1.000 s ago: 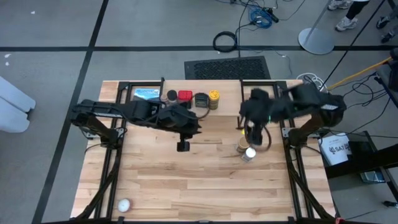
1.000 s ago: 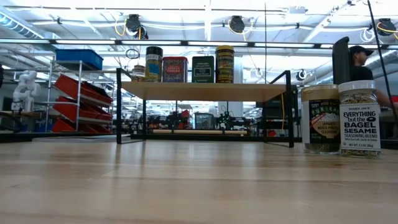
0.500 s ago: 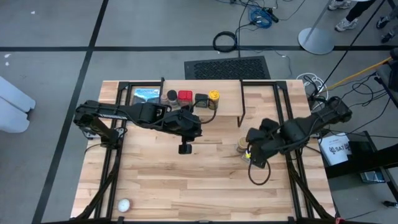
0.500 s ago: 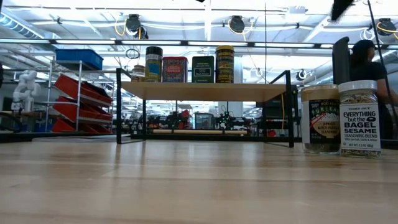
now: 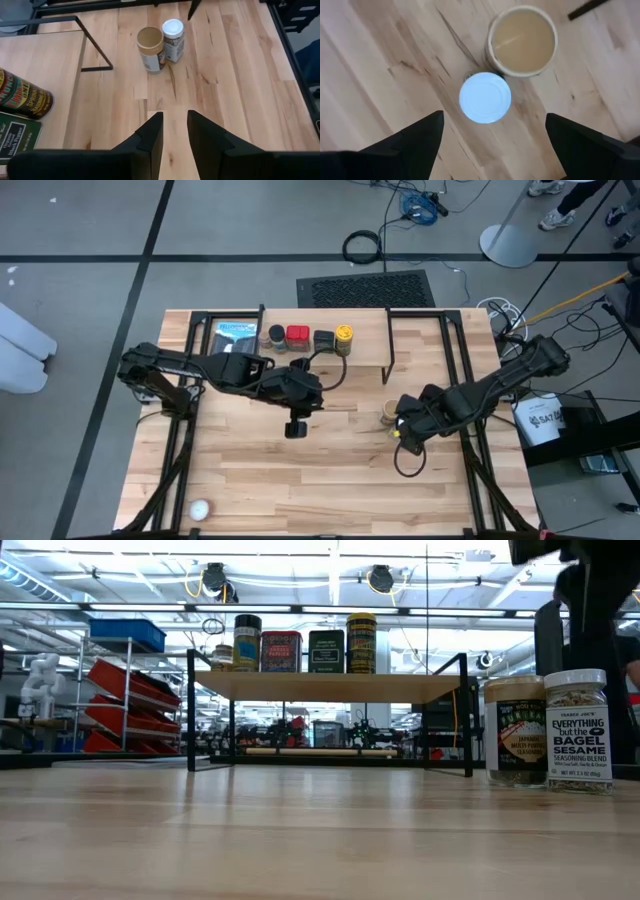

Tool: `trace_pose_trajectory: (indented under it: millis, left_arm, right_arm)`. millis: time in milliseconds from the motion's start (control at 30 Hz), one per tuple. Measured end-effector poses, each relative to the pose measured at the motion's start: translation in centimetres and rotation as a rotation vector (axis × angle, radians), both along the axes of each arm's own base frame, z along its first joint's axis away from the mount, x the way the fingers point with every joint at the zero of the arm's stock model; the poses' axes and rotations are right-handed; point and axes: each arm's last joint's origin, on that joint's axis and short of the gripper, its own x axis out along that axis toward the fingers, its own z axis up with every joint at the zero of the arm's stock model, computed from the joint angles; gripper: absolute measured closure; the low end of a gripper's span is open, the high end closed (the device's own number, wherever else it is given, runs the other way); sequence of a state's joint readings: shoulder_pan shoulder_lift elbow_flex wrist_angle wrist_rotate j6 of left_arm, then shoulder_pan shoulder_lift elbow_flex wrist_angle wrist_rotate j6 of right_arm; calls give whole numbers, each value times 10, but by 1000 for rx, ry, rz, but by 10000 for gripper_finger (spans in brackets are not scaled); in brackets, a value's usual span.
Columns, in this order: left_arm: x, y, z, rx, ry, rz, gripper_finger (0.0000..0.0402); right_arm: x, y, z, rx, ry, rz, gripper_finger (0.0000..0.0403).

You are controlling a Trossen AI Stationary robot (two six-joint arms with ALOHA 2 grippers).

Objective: Shelf spices
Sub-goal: Put the white seasoning bottle on the shelf

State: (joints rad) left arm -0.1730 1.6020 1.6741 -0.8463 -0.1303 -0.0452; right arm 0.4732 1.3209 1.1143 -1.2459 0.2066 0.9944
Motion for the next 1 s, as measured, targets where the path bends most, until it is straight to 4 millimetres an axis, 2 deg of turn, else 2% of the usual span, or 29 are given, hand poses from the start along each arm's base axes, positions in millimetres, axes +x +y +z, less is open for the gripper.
trace_pose_trajectory:
  millis: [200,567,733,1000]
  left_arm:
    - [0,-1,0,-1,-3,-2,304]
    - [1,-14,4,-11,-53,-38,304]
    - [1,-16,4,-11,-53,-44,304]
    - [1,-15,4,-8,-53,-41,304]
  right_arm:
    - [2,-2,-18,17,-15,-52,64]
    - [6,-13,-34,52,0,-99,67]
    - [5,-15,-43,82,24,-106,90]
    - [14,-17,-43,102,-37,-77,141]
